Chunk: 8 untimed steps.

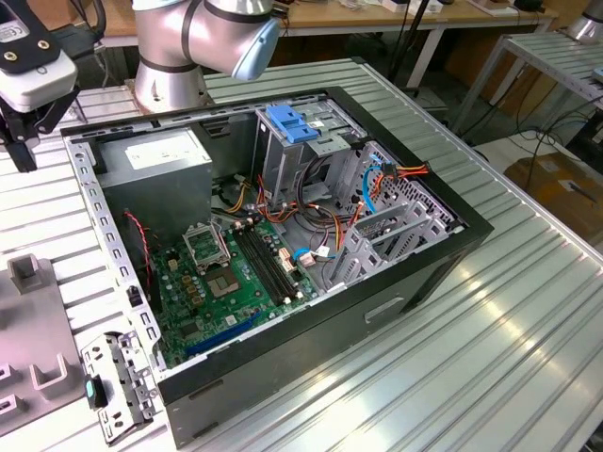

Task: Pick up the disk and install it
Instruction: 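Reach for the disk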

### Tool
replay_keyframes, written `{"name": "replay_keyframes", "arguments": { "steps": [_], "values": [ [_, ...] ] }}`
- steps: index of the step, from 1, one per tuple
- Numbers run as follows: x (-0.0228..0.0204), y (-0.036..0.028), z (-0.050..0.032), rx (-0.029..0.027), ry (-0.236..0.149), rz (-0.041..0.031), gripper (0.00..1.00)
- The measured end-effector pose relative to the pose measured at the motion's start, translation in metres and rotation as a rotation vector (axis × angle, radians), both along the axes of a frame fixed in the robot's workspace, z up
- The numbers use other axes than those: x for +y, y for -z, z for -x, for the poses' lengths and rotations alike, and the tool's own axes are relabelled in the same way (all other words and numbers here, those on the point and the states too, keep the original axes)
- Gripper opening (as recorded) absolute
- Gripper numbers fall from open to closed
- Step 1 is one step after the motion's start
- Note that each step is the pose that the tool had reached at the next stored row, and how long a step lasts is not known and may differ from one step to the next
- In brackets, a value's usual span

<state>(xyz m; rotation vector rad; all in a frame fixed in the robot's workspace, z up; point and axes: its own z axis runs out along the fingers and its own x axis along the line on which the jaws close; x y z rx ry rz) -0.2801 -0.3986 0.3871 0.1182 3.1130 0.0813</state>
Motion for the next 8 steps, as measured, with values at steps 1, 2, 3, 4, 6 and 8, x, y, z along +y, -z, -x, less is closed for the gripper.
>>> {"name": "replay_keyframes", "arguments": {
  "steps": [1,2,3,4,6,8],
  "values": [
    [0.0,0.0,0.0015,0.0,0.0,0.0,0.11],
    [0.0,0.0,0.0028,0.0,0.0,0.0001,0.11],
    [0.0,0.0001,0.0048,0.0,0.0,0.0,0.11],
    [0.0,0.0001,0.0065,0.0,0.0,0.0,0.11],
    [0.0,0.0001,0.0091,0.0001,0.0,0.0,0.11],
    [0.0,0.0001,0.0115,0.0,0.0,0.0001,0.11]
  ]
}}
